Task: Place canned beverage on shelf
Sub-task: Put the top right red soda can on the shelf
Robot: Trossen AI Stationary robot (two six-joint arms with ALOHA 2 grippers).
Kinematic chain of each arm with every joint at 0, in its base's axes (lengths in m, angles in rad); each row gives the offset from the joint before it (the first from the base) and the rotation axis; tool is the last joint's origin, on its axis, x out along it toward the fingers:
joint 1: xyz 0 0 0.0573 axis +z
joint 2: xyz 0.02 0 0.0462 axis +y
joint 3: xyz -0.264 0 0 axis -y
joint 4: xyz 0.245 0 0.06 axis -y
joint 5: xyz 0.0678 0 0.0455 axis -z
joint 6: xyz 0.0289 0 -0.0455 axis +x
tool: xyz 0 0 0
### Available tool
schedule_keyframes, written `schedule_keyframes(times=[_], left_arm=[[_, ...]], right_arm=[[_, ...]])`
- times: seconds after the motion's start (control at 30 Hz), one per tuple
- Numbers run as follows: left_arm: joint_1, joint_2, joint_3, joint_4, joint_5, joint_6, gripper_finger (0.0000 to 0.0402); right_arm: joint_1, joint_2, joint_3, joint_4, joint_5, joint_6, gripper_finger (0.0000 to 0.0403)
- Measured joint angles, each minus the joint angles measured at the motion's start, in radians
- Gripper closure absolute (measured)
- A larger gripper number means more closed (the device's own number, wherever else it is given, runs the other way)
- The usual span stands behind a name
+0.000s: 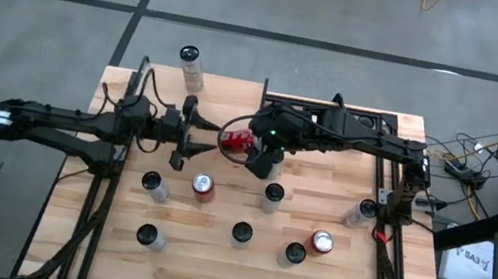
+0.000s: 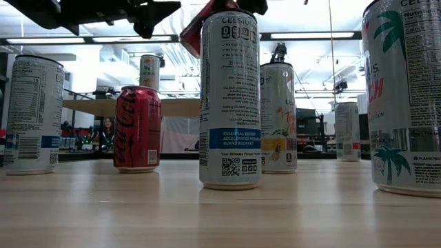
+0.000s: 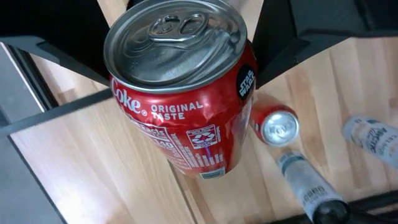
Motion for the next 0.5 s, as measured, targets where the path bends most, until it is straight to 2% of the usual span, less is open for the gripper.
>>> schedule_keyframes(times=[0.13,0.23,0.33,0.43,0.5], left_arm=[[-0.003,0.001,0.000,0.002,-0.002,-0.013,0.0092],[-0.009,0.007,0.000,0.000,-0.002,-0.040,0.0062],[-0.033,0.028,0.000,-0.002,-0.059,-0.072,0.0058],[-0.075,0.067,0.000,-0.003,-0.133,-0.066,0.0070],[-0.108,0.091,0.004,-0.005,-0.213,-0.038,0.0079]], right_arm=[[-0.005,0.000,0.000,-0.009,0.000,0.010,0.0102],[-0.006,0.002,0.000,-0.036,0.001,0.016,0.0102],[-0.006,0.004,0.000,-0.035,0.008,0.025,0.0102],[-0.006,0.004,0.000,-0.035,0.008,0.041,0.0102],[-0.006,0.004,0.000,-0.044,0.008,0.057,0.0102]])
